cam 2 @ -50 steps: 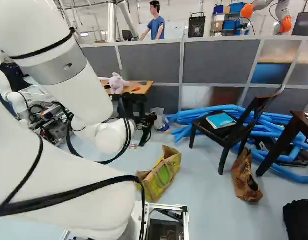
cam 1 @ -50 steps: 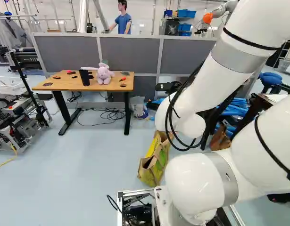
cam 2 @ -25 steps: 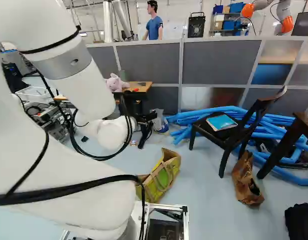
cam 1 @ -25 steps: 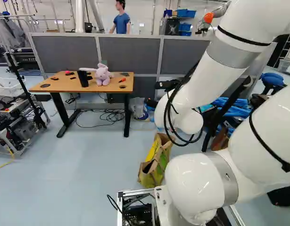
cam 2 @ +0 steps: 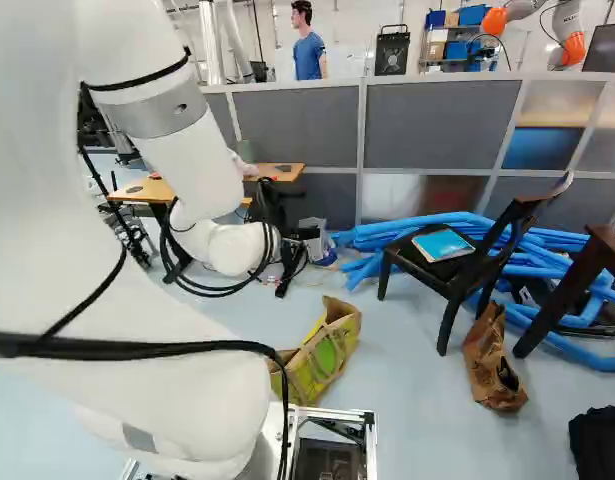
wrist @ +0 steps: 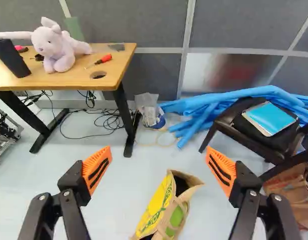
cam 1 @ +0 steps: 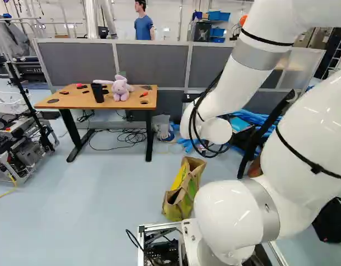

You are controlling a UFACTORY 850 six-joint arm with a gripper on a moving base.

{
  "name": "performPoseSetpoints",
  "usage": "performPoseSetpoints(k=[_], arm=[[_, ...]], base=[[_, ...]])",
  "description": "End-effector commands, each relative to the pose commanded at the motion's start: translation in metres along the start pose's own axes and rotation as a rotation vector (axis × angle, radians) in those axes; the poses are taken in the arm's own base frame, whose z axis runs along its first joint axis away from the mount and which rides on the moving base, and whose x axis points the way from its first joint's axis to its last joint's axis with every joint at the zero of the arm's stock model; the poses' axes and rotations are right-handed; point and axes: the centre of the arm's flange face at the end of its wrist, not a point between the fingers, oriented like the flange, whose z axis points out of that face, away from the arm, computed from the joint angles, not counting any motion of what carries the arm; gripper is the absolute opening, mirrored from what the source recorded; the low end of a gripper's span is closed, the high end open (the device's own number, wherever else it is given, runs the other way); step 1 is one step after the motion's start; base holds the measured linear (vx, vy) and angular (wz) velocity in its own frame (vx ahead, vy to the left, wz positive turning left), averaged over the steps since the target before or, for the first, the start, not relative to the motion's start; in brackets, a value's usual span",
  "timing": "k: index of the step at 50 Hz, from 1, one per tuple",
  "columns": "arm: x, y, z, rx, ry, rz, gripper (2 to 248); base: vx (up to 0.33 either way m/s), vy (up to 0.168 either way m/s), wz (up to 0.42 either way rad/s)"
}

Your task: Pick up the bag on the ground and place it on the table

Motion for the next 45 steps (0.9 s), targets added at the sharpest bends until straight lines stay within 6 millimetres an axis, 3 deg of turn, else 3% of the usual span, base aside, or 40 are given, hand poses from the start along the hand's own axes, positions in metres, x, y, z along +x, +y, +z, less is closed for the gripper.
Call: performPoseSetpoints(k=[19, 45], arm=[[0.006, 0.008, 0.035, -0.056, -0.156, 0.065, 247], [-0.008, 0.016, 0.097, -0.126, -0.432, 0.179, 247]], base=[[0.0, 0.0, 0.0], [0.0, 0.0, 0.0]])
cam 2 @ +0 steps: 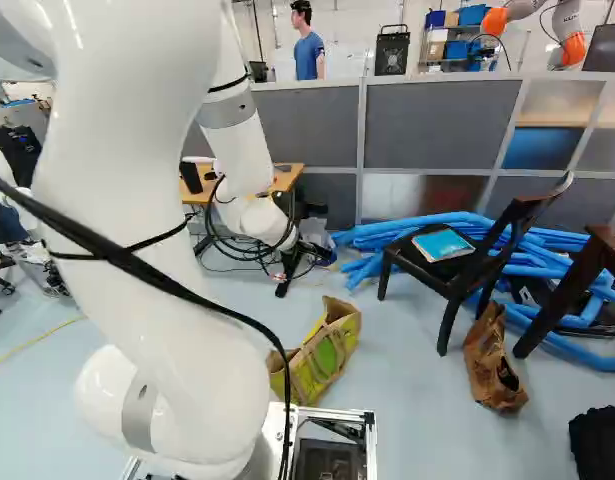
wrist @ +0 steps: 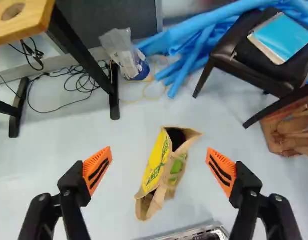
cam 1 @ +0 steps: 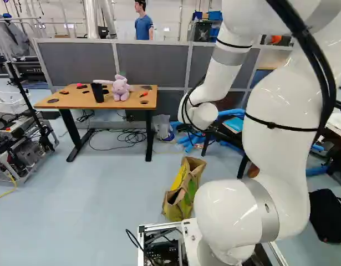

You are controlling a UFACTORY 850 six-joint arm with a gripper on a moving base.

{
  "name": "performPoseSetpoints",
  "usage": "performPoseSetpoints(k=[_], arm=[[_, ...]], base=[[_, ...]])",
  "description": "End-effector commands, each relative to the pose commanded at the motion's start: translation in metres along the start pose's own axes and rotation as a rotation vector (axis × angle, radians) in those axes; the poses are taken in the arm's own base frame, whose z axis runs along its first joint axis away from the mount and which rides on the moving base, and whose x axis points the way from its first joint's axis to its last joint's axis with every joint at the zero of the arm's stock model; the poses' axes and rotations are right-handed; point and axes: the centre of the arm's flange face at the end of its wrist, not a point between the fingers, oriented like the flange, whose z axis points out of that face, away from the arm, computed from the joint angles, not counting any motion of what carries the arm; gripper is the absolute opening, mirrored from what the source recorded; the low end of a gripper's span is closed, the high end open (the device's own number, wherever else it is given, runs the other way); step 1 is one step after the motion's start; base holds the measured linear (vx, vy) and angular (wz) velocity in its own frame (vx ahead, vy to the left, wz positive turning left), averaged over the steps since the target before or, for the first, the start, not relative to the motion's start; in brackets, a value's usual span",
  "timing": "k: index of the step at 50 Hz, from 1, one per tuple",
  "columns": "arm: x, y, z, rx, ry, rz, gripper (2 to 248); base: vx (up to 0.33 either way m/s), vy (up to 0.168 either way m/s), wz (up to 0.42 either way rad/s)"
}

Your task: Pick up the bag on the ground and place it on the table

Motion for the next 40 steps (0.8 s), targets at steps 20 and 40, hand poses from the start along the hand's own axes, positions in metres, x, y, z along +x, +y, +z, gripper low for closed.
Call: performPoseSetpoints(k=[20, 40], arm=[[0.007, -0.001, 0.048, -0.034, -0.199, 0.094, 247], [0.018, -0.002, 0.095, -0.05, -0.298, 0.153, 247]], base=[[0.0, 0.0, 0.0], [0.0, 0.0, 0.0]])
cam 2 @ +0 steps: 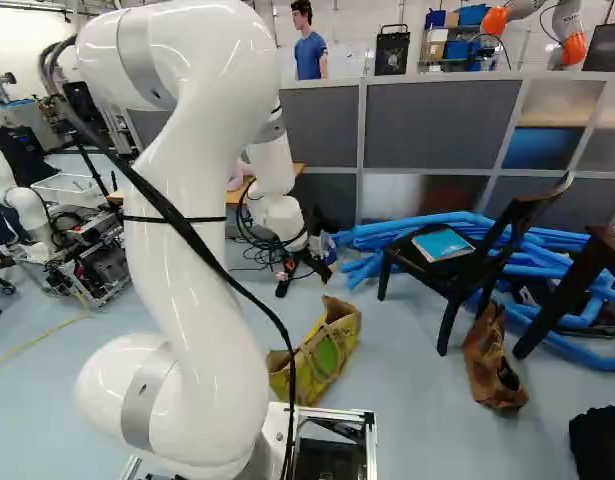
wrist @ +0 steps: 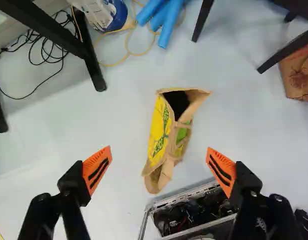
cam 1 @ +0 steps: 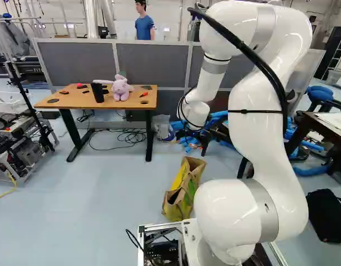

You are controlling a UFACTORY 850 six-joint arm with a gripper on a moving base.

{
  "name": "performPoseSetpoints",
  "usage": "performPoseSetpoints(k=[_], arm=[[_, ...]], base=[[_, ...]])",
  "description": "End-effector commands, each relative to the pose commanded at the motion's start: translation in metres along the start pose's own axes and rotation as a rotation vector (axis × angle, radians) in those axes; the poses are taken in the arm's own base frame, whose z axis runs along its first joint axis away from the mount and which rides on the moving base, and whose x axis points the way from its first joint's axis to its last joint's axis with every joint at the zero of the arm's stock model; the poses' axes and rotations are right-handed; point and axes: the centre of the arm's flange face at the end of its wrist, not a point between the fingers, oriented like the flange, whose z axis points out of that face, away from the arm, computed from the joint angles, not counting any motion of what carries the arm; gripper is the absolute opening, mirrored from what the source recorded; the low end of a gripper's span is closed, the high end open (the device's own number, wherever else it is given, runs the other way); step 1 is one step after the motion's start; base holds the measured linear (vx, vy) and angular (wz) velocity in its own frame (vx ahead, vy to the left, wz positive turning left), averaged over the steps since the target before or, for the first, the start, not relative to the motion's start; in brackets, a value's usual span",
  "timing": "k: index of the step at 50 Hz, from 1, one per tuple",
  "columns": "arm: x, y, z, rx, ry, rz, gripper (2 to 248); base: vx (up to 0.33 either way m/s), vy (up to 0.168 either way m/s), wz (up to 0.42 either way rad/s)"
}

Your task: Pick up the bag on the ground and place it on the table

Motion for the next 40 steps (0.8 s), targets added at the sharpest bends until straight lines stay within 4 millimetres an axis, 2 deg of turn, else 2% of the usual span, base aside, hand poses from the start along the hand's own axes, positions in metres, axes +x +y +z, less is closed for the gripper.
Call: performPoseSetpoints(k=[13, 40], arm=[[0.012, 0.001, 0.023, -0.008, -0.012, 0.011, 247], [0.01, 0.002, 0.064, -0.025, -0.055, 0.012, 247]], base=[[0.0, 0.0, 0.0], [0.0, 0.0, 0.0]])
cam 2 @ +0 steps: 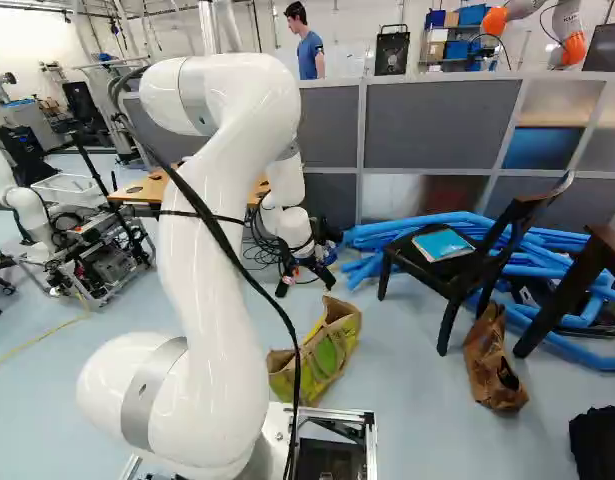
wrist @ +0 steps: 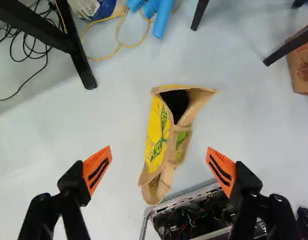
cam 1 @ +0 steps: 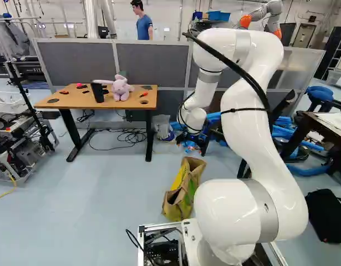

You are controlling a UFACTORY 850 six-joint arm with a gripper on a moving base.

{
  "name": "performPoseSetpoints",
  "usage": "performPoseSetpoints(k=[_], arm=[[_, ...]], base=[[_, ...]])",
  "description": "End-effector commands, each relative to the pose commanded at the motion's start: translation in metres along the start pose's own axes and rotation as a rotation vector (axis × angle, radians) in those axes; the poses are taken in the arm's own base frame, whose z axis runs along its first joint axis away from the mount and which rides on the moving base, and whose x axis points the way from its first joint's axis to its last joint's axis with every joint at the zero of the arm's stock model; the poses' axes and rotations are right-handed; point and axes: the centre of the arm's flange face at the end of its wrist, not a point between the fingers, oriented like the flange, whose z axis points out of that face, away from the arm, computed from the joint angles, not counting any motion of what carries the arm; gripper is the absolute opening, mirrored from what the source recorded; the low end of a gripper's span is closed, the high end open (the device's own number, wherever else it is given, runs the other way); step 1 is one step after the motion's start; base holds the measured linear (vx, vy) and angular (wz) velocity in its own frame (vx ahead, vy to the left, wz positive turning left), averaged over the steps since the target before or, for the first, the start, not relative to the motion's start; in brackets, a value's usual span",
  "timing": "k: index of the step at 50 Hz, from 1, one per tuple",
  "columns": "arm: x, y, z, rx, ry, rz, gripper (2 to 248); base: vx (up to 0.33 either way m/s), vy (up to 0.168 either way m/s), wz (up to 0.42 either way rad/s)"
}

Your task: Pick up the bag on the ground and place it on the table

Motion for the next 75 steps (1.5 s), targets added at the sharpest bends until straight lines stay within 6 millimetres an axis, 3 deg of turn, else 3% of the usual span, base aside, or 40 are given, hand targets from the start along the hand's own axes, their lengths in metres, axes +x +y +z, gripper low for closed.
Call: performPoseSetpoints(k=[75], arm=[[-0.01, 0.001, 0.112, -0.039, -0.102, -0.002, 247]], base=[[0.0, 0.0, 0.0]])
